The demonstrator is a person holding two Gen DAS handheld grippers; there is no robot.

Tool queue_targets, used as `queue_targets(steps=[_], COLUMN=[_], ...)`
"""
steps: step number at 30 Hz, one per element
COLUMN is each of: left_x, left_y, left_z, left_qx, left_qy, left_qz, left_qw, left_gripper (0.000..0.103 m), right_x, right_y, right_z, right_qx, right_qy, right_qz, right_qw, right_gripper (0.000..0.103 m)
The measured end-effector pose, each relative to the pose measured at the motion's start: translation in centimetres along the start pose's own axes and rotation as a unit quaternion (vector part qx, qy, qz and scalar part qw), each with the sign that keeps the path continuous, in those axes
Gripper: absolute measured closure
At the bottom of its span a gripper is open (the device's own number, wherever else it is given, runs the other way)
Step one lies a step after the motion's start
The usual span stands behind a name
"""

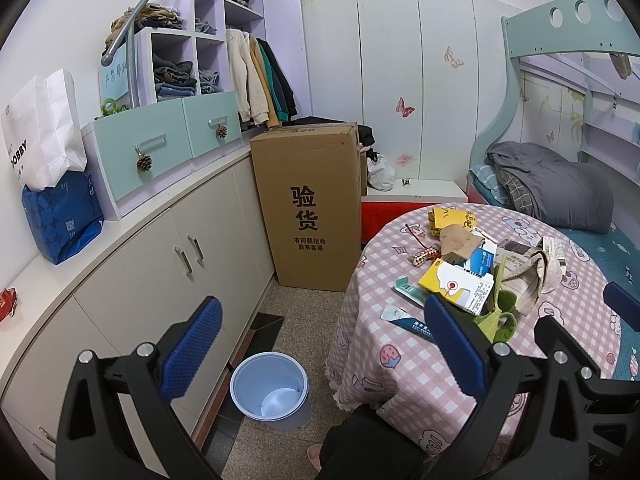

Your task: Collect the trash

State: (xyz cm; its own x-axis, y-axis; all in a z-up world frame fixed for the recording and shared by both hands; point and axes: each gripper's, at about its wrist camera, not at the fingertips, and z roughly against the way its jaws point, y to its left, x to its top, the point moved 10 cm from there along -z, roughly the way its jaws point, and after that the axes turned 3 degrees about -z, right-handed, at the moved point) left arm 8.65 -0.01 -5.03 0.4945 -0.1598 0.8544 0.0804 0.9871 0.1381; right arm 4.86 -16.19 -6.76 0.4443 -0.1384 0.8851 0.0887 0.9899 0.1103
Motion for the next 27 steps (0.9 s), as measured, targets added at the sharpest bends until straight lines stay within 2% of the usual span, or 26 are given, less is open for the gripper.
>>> queue_targets(steps=[27], left_x=[-1.2], left_y=[-0.7], left_z=[-0.8], left_qx=[-0.001], left_qy=[0.011], left_qz=[-0.001], left_qw=[0.9999], left_gripper=[0.004], right_x=[-0.2], right_y=[-0.1], right_z=[-0.2], right_qx=[0.0], right_qy=[0.004], right_qz=[-0.002], right_qw=[1.0], right_gripper=[0.006])
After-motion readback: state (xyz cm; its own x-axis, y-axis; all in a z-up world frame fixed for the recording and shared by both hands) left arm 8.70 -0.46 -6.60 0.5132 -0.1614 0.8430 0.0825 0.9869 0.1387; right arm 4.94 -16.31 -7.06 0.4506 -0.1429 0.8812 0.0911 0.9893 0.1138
